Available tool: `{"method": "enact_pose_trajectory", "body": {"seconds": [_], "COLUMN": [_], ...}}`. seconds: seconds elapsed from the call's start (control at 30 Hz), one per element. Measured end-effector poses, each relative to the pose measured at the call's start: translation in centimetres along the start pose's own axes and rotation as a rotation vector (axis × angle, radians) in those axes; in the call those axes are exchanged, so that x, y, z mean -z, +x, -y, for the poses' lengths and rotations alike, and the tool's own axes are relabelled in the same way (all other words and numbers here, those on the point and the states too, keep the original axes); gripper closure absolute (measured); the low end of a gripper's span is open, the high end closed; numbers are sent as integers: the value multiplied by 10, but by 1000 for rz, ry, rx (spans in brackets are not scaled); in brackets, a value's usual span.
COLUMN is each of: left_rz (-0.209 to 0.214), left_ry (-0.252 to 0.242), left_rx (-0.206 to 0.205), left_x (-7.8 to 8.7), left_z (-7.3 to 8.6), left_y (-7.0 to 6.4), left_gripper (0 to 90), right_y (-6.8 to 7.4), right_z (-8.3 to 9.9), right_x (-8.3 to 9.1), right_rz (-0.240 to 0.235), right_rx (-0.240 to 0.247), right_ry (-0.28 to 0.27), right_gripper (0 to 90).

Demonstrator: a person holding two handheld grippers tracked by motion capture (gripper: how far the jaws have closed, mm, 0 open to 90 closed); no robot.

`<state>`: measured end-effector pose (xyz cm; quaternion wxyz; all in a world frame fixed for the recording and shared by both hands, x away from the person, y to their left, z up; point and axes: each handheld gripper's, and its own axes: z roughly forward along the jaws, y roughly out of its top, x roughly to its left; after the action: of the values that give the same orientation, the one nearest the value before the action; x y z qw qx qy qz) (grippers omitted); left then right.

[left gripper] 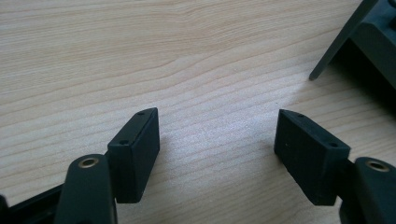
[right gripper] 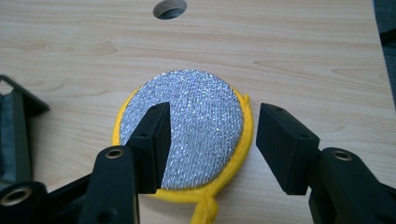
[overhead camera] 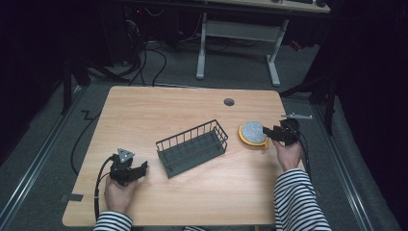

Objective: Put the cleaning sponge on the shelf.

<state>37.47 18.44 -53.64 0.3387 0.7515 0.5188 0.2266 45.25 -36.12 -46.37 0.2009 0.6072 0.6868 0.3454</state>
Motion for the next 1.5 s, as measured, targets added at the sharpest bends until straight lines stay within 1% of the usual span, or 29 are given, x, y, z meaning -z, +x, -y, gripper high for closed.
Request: {"method": "enact_pose_trajectory", "body": {"seconds": [0.03,0.07,0.1,0.27,0.37,0.4,0.57,0.63,0.7,0.77,0.8,0.83,0.87,0.9,0.93,0.97,1.0,1.03,1.07,1.1,1.13,1.3,1.33,1.43,1.47,1.5], "left_rz": [0,0,-1,-1,-1,-1,2,3,3,3,3,3,3,3,3,3,3,3,3,4,4,4,3,3,3,3], "left_ry": [0,0,-1,-1,0,-1,0,0,0,0,0,0,0,0,0,0,-1,-1,0,0,0,0,0,0,0,0], "left_rx": [0,0,1,1,1,0,-1,-2,-2,-2,-2,-2,-2,-2,-2,-2,-2,-2,-2,-2,-2,-2,-2,-2,-3,-3], "left_x": [0,0,0,0,0,0,0,0,0,0,0,0,0,0,0,0,0,0,0,0,0,0,0,0,0,0], "left_z": [0,0,0,0,0,0,0,0,0,0,0,0,0,0,0,0,0,0,0,0,0,0,0,0,0,0], "left_y": [0,0,0,0,0,0,0,0,0,0,0,0,0,0,0,0,0,0,0,0,0,0,0,0,0,0], "left_gripper": [317,319,319,320,320,320,320,320,320,320,319,319,319,320,320,320,320,320,319,319,319,319,320,319,319,320], "right_y": [-2,-2,-6,-12,-13,-13,-15,-16,-18,-19,-19,-21,-21,-23,-23,-23,-21,-21,-19,-19,-18,-15,-13,-13,-12,-12], "right_z": [0,0,3,7,7,8,11,12,12,13,12,13,13,13,13,13,13,13,12,12,12,12,12,11,9,9], "right_x": [-4,-4,-12,-25,-28,-32,-38,-41,-42,-42,-43,-44,-44,-44,-44,-44,-44,-44,-43,-43,-42,-40,-37,-34,-30,-30], "right_rz": [-2,-2,-3,1,-1,-1,8,-3,-7,-36,-38,-54,-54,-81,-87,-87,-86,-86,-86,-86,-89,-88,-94,-103,-113,-113], "right_rx": [-14,-14,-42,-88,-92,-102,-108,-123,-121,-137,-138,-143,-143,-163,-166,-166,-150,-150,-133,-133,-126,-107,-100,-94,-83,-83], "right_ry": [6,6,31,60,65,76,101,115,119,136,140,145,145,156,155,155,156,156,155,155,154,144,132,122,105,105], "right_gripper": [449,449,444,442,443,444,450,467,482,534,549,587,587,643,663,663,726,726,772,772,794,814,821,824,827,827]}}
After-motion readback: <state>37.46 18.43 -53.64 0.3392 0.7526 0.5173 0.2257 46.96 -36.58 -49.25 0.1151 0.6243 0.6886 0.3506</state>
